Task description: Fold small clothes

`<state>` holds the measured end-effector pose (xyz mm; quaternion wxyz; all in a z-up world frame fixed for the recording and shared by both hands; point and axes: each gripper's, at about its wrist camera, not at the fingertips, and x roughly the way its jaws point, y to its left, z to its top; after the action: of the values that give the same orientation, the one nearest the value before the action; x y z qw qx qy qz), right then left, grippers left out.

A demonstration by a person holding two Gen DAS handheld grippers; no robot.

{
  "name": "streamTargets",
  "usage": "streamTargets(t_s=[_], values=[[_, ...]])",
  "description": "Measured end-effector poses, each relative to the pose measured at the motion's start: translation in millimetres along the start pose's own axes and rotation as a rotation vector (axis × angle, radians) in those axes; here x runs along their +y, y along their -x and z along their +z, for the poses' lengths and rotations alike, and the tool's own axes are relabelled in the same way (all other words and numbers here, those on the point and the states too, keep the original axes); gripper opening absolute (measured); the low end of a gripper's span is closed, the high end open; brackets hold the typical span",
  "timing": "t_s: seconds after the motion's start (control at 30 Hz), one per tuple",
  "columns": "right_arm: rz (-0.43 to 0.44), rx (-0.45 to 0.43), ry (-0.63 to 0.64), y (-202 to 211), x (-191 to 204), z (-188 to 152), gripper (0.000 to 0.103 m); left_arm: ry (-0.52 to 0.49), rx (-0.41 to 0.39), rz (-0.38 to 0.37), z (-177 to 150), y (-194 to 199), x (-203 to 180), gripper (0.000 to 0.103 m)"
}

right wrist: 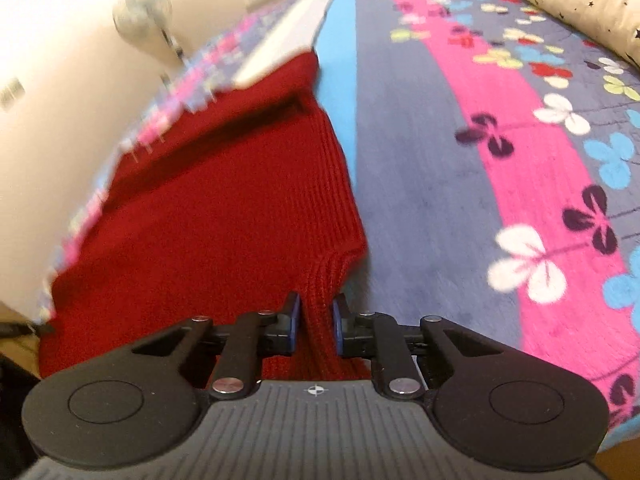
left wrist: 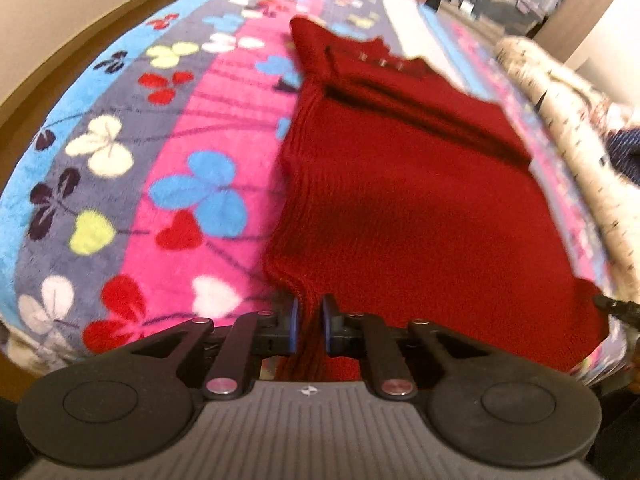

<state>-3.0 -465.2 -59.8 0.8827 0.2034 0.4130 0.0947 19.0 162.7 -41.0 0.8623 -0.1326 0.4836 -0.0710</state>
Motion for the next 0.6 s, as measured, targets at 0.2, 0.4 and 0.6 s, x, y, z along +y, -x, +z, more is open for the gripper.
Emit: streamTargets(t_s=[0.2, 0.4, 0.6], values=[[0.08, -0.117, -0.086, 19, -13, 11, 0.007, 0.029, -0.08, -0.075, 7, 15, 0, 0.012], [0.103, -0.169, -0.048, 23, -8, 19, 0.007, 0.089, -0.139, -0.113, 18, 23, 7, 0.011], [0.158, -0.202, -0.084, 23, -8, 37, 0.006, 0.121, -0.152, -0.155, 31, 28, 9, 0.011]])
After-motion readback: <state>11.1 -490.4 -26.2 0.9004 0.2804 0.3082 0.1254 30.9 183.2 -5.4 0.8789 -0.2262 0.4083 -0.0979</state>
